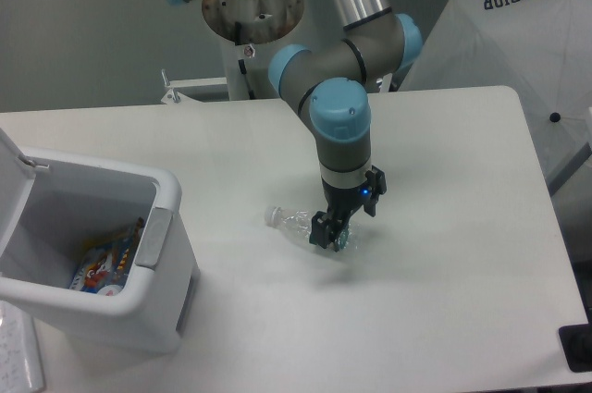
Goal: Place the trash in the trash can
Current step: 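Move the gripper to the green-labelled water bottle and lower, then close the gripper on the green-labelled bottle's label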
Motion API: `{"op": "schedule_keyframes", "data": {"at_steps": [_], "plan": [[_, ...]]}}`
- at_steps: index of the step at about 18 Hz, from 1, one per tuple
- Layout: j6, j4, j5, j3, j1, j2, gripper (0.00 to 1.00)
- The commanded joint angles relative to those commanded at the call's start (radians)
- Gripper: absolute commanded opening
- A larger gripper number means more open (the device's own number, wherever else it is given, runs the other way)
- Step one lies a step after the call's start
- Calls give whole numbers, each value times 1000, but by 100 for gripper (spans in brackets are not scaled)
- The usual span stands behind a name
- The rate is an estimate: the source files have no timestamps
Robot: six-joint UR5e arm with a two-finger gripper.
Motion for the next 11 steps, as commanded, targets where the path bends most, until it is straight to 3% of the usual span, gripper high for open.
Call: {"op": "schedule_keyframes", "data": {"at_steps": [11], "plan": [[-43,0,2,3,-11,-37,100]]}}
